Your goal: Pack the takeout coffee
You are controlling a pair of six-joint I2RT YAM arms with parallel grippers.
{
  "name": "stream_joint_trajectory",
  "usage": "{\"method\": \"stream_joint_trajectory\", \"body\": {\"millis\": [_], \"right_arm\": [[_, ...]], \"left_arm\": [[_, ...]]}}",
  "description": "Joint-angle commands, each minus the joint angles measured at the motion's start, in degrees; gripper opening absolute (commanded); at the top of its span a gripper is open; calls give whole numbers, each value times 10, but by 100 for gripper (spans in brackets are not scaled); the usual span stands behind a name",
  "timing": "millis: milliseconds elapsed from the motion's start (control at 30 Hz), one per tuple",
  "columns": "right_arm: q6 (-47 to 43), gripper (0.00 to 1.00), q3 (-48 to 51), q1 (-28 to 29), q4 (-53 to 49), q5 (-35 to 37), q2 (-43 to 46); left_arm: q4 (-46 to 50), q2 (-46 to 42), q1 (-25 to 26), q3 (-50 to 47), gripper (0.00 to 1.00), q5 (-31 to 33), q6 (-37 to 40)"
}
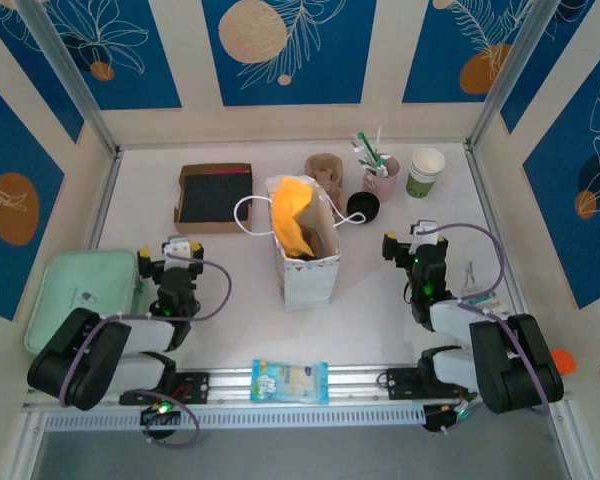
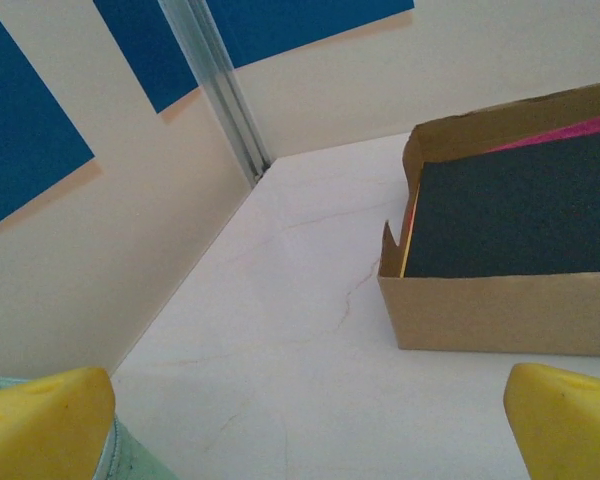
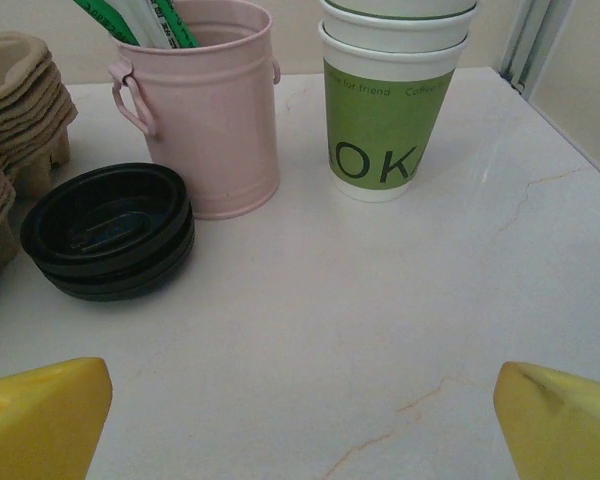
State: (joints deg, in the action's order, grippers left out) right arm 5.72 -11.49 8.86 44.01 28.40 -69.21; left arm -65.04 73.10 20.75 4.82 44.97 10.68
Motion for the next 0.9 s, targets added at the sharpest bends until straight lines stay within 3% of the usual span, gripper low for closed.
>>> {"method": "stream_joint_trajectory", "body": {"millis": [0,733,867], "right_arm": [[-12,99,-19,-3,39,-4,-10],[-7,99,-18,-25,92,-37,-45],[17,99,34,-64,344,-123,-189]], "left_arm": [[-45,10,-9,13,100,-4,3],[-156,67,-37,-3,100,-8,-4],[-156,65,-46,-6,100,-9,-14]]}}
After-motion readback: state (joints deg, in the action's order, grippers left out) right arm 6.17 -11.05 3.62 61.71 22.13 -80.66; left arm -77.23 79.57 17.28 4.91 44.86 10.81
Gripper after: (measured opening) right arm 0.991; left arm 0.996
